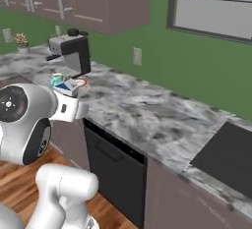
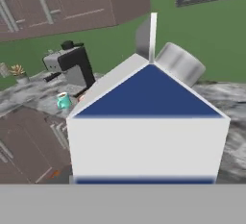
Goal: Take a sugar cube from the saucer and place it inside the coffee. Then, grab milk from the fridge and place it next to the coffee on the counter to sweeten the coffee.
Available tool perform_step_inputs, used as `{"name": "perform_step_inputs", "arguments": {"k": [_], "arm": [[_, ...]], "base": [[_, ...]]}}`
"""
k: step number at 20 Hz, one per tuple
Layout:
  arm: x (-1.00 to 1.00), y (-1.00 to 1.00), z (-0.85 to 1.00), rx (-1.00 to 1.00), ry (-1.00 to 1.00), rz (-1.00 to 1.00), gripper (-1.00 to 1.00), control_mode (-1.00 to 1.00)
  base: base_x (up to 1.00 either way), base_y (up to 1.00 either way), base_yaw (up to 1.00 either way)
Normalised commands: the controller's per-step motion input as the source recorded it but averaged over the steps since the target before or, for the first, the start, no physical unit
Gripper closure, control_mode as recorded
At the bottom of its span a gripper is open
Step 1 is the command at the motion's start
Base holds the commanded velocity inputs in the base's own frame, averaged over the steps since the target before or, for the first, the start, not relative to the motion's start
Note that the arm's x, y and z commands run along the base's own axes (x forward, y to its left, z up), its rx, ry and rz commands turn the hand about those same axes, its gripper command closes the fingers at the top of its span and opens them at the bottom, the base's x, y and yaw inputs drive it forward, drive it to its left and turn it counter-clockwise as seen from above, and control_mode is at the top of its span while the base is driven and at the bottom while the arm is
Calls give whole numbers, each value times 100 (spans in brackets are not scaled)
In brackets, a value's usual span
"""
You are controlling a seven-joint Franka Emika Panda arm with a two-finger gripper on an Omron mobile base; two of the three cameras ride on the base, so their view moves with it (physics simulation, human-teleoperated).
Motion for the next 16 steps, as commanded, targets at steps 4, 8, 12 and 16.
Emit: {"name": "perform_step_inputs", "arguments": {"k": [4, 8, 12, 16], "arm": [[0, 0, 0, 0, 0, 0, 100, 100], [0, 0, 0, 0, 0, 0, 100, 100], [0, 0, 0, 0, 0, 0, 100, 100], [0, 0, 0, 0, 0, 0, 100, 100]], "base": [[83, 100, -1], [92, 100, -9], [100, 100, -23], [94, 100, -32]]}}
